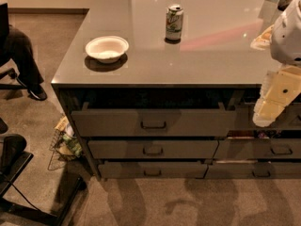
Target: Open top drawer
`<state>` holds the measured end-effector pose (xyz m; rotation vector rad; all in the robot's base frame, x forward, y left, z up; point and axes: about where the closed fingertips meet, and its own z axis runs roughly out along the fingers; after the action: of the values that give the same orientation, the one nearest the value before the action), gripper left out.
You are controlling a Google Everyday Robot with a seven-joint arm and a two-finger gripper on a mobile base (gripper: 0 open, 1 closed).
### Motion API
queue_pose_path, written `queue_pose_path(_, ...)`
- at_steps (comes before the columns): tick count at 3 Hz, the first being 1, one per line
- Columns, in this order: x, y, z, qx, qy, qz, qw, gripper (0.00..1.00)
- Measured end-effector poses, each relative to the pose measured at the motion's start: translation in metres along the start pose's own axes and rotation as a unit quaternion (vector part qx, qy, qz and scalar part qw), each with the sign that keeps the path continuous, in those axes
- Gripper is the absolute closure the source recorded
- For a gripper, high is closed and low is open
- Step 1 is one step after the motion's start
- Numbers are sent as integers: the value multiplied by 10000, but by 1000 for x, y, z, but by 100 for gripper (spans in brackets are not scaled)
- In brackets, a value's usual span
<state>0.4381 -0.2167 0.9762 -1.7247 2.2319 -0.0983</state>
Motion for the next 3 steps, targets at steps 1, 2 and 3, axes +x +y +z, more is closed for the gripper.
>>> queue_pose_path(1,0,0,0,0,0,0,10000,0)
queue_pose_path(2,1,0,10,81,-44,-111,9999,0)
queue_pose_path(3,-2,3,28,301,-143,-288,9990,0)
